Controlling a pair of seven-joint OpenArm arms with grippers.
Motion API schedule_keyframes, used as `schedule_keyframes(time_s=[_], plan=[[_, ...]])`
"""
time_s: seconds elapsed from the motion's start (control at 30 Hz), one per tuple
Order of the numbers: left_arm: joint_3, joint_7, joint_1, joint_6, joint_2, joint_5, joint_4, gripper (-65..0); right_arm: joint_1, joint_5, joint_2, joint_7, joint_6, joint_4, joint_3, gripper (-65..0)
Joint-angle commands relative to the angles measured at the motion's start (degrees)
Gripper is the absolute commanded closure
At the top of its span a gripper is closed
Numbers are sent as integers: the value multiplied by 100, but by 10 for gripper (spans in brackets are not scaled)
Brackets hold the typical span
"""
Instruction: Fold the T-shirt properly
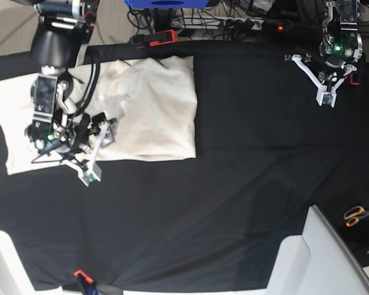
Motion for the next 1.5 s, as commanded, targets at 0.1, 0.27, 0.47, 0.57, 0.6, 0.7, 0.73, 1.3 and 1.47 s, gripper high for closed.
schedule_keyframes(time_s=[0.1,0.27,0.47,0.57,0.6,0.7,0.73,1.3,1.47], plan=[[-38,-64,-8,37,-73,26,67,0,254,72,-10,214,8,-193,1,-356],[-38,-64,-8,37,-73,53,58,0,386,72,-2,257,8,-369,1,-224],[-38,-64,-8,37,-73,53,58,0,500,63,42,249,8,-360,-8,-9],[-38,-64,-17,37,-73,53,58,0,588,63,51,240,8,-369,-8,-5],[-38,-64,-17,37,-73,53,58,0,605,55,51,240,8,-369,-17,-5],[-38,-64,-17,37,-73,61,58,0,711,46,139,214,8,-369,-17,-5],[-38,-64,-17,37,-73,61,58,0,728,46,148,214,8,-369,-17,-5],[-38,-55,-105,37,-82,61,5,0,544,55,122,-164,8,71,36,-375],[-47,-55,-105,37,-99,61,5,0,-274,72,86,-1501,8,2427,45,-362]])
